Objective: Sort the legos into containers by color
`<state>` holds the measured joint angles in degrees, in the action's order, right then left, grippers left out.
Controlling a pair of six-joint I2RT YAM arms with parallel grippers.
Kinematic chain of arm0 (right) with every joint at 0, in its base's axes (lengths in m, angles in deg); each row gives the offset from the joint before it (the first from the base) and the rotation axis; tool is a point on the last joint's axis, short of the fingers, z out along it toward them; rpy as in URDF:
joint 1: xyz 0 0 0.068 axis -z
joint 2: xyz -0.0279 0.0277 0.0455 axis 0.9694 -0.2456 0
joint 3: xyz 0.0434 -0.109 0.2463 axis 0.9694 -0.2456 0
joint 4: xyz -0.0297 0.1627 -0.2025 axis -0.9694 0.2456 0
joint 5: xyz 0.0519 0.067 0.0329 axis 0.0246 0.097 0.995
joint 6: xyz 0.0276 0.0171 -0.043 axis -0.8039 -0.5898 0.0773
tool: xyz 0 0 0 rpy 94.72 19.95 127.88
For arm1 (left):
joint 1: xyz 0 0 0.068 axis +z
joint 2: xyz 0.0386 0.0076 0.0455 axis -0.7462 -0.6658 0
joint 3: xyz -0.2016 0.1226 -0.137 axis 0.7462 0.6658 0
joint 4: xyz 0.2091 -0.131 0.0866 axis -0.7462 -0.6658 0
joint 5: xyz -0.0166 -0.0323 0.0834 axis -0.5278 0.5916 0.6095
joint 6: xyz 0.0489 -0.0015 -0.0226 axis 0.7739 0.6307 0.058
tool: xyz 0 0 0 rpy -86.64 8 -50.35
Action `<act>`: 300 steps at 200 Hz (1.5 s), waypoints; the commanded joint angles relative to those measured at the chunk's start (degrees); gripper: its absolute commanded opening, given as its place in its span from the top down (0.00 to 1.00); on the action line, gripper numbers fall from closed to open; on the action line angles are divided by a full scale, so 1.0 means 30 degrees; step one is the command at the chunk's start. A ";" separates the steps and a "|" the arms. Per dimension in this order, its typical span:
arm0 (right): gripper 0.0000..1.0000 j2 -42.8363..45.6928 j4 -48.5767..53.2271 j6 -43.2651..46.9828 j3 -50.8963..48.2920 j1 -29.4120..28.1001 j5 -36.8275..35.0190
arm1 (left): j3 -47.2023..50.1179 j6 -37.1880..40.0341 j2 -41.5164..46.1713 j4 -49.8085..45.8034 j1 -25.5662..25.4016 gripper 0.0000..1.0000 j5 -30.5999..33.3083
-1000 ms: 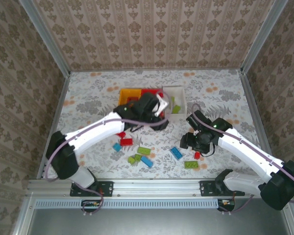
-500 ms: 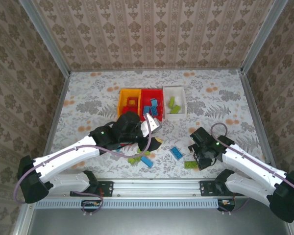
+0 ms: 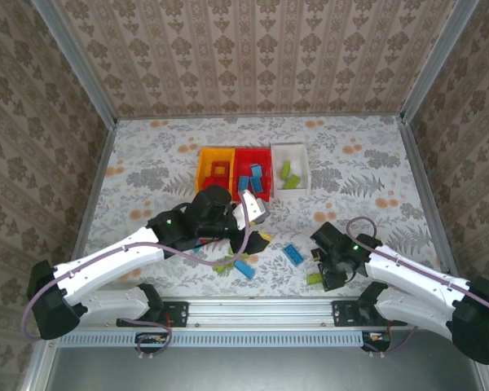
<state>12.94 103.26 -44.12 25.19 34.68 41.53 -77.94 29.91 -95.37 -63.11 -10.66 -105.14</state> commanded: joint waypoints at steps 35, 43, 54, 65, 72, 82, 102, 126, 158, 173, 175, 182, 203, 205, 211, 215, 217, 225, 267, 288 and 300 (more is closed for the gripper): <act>0.41 -0.0829 -0.1035 -0.1217 -0.0365 -0.0224 0.0531 | -0.0478 0.0495 -0.0650 0.0388 -0.0139 0.39 -0.0347; 0.47 -0.0777 -0.1264 -0.1280 -0.0601 -0.0265 0.0573 | -0.0528 0.0487 -0.0687 0.0372 -0.0139 0.38 -0.0351; 0.51 -0.0740 -0.1355 -0.1410 -0.0824 -0.0247 0.0663 | -0.0510 0.0516 -0.0743 0.0408 -0.0148 0.39 -0.0349; 0.53 -0.0741 -0.1354 -0.1420 -0.0890 -0.0274 0.0660 | -0.0507 0.0517 -0.0776 0.0401 -0.0154 0.39 -0.0354; 0.54 -0.0798 -0.1405 -0.1387 -0.0897 -0.0289 0.0685 | -0.0514 0.0473 -0.0776 0.0455 -0.0120 0.39 -0.0339; 0.58 -0.0925 -0.1564 -0.1361 -0.0894 -0.0287 0.0714 | -0.0474 0.0386 -0.0775 0.0622 -0.0092 0.39 -0.0268; 0.68 -0.1276 -0.1899 -0.1198 -0.0763 -0.0288 0.0704 | -0.0447 0.0010 -0.0776 0.0932 0.0020 0.39 -0.0105; 0.78 -0.1482 -0.0356 0.0491 0.1131 -0.0243 -0.0577 | -0.0626 -0.0602 -0.0610 0.1291 0.0387 0.39 0.0431; 0.87 -0.2868 0.1569 0.6122 0.5976 0.0815 -0.2943 | -0.1344 -0.2418 -0.0076 0.1570 0.2032 0.39 0.1948; 0.88 -0.4250 0.2351 0.9896 0.8694 0.1682 -0.3903 | -0.1996 -0.3373 -0.0135 0.1527 0.3294 0.39 0.1806; 0.88 -0.4474 0.2380 1.0372 0.9076 0.1797 -0.4004 | -0.2090 -0.3473 -0.0169 0.1512 0.3431 0.39 0.1776; 0.88 -0.5213 0.2392 1.2291 1.0274 0.2227 -0.4322 | -0.2442 -0.3754 -0.0299 0.1436 0.3930 0.39 0.1706; 0.88 -0.7721 0.2106 1.7279 1.3664 0.3421 -0.4991 | -0.3851 -0.4644 -0.1243 0.0747 0.5391 0.38 0.1573; 0.88 -0.8198 0.1960 1.7799 1.3908 0.3543 -0.4994 | -0.3952 -0.4736 -0.1362 0.0680 0.5515 0.38 0.1506; 0.87 -0.9063 0.1738 1.9020 1.4870 0.3845 -0.5014 | -0.4359 -0.4938 -0.1733 0.0516 0.5835 0.38 0.1422; 0.87 -0.9664 0.1768 1.9777 1.5456 0.4001 -0.5170 | -0.4643 -0.5099 -0.1947 0.0388 0.5997 0.38 0.1452; 0.87 -0.9987 0.1780 2.0225 1.5879 0.4083 -0.5251 | -0.4758 -0.5157 -0.2123 0.0341 0.6062 0.38 0.1446; 0.86 -1.1161 0.1705 2.1681 1.7289 0.4325 -0.5474 | -0.5218 -0.5441 -0.2660 0.0256 0.6387 0.38 0.1373; 0.85 -1.7360 0.2273 2.6463 2.3847 0.5265 -0.6751 | -0.7378 -0.6236 -0.5344 0.0596 0.6951 0.38 0.1729; 0.84 -1.9588 0.2563 2.7306 2.6061 0.5780 -0.7004 | -0.8499 -0.6275 -0.6727 0.0561 0.6999 0.38 0.1852; 0.85 -2.0652 0.2796 2.7464 2.7053 0.6069 -0.6921 | -0.9049 -0.6353 -0.7468 0.0611 0.6982 0.39 0.1816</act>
<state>-44.07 107.43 31.22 100.47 51.14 23.65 -100.86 12.58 -114.96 -60.90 9.85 -99.98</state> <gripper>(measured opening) 0.253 0.616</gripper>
